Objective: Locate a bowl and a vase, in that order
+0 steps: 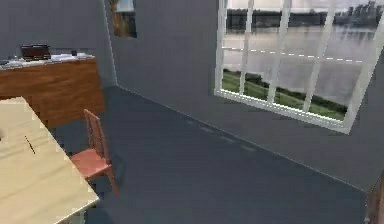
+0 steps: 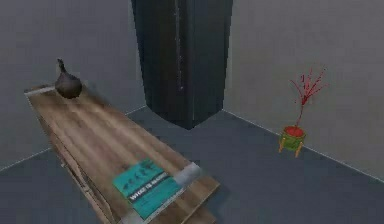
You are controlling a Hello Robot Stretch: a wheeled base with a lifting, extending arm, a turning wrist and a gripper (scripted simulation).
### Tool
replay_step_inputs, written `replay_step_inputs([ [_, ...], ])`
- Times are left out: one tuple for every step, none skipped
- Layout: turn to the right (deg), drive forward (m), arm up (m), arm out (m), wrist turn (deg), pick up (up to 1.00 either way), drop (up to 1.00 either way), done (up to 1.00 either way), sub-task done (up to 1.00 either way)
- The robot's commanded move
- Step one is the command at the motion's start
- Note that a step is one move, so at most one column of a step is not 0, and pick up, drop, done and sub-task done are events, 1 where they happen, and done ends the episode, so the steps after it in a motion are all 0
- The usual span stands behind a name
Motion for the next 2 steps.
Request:
replay_step_inputs([
  [21.0, 0.00, 0.00, 0.00, 0.0, 0.00, 0.00, 0.00, 0.00],
  [0.0, 0.45, 0.00, 0.00, 0.0, 0.00, 0.00, 0.00, 0.00],
])
